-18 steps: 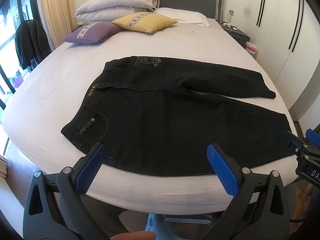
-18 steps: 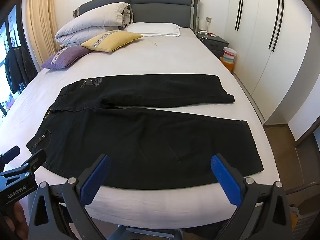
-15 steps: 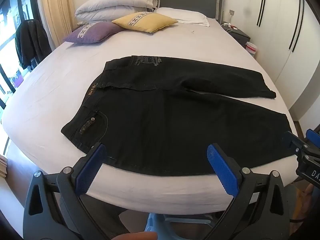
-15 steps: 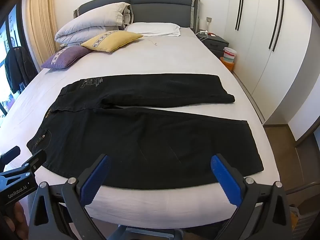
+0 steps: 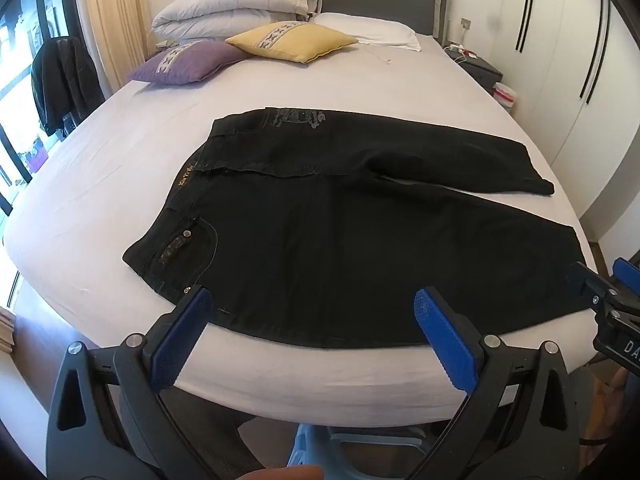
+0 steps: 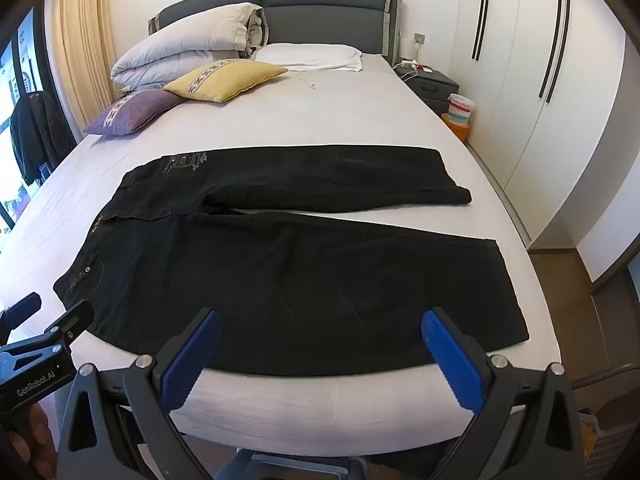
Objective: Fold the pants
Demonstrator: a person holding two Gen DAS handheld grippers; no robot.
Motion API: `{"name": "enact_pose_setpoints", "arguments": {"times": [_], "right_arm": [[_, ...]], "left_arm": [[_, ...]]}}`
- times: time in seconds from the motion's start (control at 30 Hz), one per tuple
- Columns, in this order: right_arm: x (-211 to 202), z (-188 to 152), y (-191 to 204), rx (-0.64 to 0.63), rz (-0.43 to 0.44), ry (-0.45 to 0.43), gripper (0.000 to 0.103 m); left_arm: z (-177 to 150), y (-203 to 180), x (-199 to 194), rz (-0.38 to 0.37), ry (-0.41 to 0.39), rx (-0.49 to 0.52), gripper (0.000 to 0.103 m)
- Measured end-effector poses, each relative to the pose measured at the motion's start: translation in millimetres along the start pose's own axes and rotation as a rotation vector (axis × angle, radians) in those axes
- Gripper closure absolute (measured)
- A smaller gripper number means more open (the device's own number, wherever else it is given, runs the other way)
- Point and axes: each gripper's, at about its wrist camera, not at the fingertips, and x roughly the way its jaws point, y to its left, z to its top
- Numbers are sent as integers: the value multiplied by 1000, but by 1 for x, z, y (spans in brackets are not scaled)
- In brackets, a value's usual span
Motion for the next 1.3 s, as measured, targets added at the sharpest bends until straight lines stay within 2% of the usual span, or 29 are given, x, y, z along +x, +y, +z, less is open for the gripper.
{"name": "enact_pose_setpoints", "arguments": {"times": [1.3], "right_arm": [[3, -4, 3, -3, 1, 4, 0]], "left_arm": [[-5, 3, 9, 4, 9, -3, 0]]}}
